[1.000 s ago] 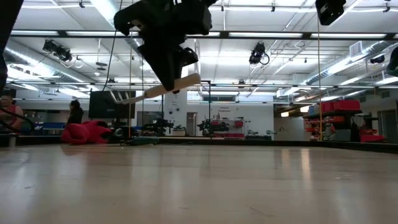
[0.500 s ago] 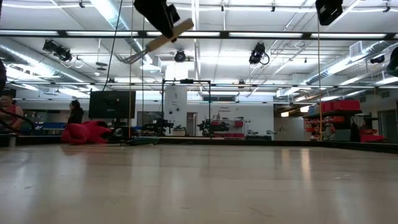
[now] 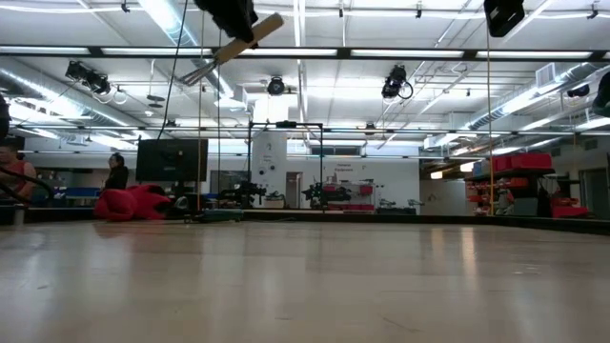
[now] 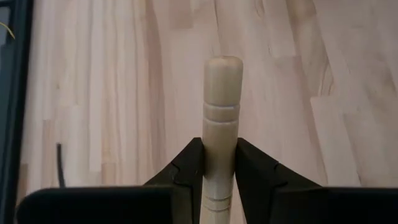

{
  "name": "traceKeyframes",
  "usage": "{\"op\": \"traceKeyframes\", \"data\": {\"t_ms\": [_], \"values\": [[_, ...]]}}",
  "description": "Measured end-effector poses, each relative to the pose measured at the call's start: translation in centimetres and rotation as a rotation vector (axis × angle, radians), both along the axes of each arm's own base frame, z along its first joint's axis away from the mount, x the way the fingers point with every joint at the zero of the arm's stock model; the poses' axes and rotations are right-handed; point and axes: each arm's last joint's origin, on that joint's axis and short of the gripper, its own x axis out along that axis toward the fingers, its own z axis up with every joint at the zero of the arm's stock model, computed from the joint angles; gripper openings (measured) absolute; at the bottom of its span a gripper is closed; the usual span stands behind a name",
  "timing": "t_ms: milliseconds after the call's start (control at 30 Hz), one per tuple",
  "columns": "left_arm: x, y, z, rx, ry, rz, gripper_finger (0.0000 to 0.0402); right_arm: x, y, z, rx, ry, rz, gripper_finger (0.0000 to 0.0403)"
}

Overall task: Pick & Place Garden tools in Gardening bag
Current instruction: Put the brown hand rake into the white gardening bag

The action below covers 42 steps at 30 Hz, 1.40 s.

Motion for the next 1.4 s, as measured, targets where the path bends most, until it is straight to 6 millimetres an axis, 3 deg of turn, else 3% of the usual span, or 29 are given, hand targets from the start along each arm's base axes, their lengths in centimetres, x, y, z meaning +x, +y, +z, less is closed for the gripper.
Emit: {"op": "traceKeyframes", "data": {"t_ms": [167,533,867,1400], "values": [[-0.2,-0.1,-2.9,-0.042,0.01,0.002,0.0077,0.0,-0.1,0.2,0.014,-0.015,-0.027,0.0224],[-0.7,0.5,-5.6,-0.118,-0.202,0.054,0.0077,0.1,-0.3,0.6,0.018,-0.054,-0.062,0.0224],[0.7,0.5,-4.7,-0.154,-0.455,0.035,0.0077,0.5,-1.1,1.0,0.028,-0.074,-0.111,0.0224],[1.3,0.4,-3.4,-0.206,-0.594,-0.003,0.0077,3.4,-3.0,5.7,-0.086,-0.057,-0.226,0.0224]]}}
